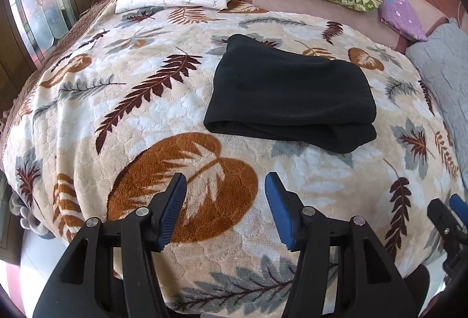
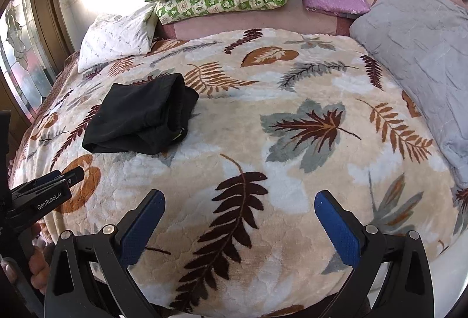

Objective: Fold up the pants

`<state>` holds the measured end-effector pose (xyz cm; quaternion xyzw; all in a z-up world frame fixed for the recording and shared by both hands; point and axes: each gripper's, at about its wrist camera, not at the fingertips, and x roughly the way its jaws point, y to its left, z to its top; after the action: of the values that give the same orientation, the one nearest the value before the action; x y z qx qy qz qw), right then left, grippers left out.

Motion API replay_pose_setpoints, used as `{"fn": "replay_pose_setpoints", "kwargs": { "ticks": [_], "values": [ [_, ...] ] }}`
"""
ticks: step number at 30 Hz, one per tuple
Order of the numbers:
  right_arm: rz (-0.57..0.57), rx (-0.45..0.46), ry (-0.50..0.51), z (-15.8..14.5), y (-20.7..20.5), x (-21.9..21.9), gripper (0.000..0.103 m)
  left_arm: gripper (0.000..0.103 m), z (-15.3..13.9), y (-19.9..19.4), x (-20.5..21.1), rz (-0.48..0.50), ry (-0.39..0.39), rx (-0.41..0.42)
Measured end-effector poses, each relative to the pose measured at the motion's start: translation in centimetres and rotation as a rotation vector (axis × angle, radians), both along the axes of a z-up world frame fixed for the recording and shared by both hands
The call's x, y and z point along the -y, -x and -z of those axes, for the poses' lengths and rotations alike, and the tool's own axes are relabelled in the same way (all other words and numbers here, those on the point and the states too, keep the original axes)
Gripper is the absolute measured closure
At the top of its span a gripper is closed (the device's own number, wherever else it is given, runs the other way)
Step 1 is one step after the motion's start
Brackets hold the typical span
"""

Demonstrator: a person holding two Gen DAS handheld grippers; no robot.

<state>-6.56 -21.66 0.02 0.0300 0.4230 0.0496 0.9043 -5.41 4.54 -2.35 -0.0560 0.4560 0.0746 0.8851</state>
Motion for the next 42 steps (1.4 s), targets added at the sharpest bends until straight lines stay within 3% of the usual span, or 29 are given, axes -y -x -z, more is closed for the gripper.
{"fn": "replay_pose_setpoints", "kwargs": {
  "ticks": [7, 16, 24, 42],
  "values": [
    [-0.006, -0.005, -0.001, 0.1, -0.6, -0.7, 0.0, 0.048, -0.6, 0.1, 0.6, 0.006, 0.035, 0.042],
    [-0.023, 0.035, 0.059, -0.4, -0.3, -1.5, 0.0, 0.048, -1.3, 0.0, 2.1, 0.054, -0.047, 0.057],
    [-0.002, 0.079, 0.056, -1.3, -0.2, -1.0, 0.0, 0.048, -2.6, 0.5, 3.1, 0.088, -0.085, 0.125],
    [0.013, 0.106, 0.068, -1.9, 0.6, -0.6, 0.0, 0.048, -2.7, 0.7, 4.6, 0.132, -0.079, 0.106]
  ]
}}
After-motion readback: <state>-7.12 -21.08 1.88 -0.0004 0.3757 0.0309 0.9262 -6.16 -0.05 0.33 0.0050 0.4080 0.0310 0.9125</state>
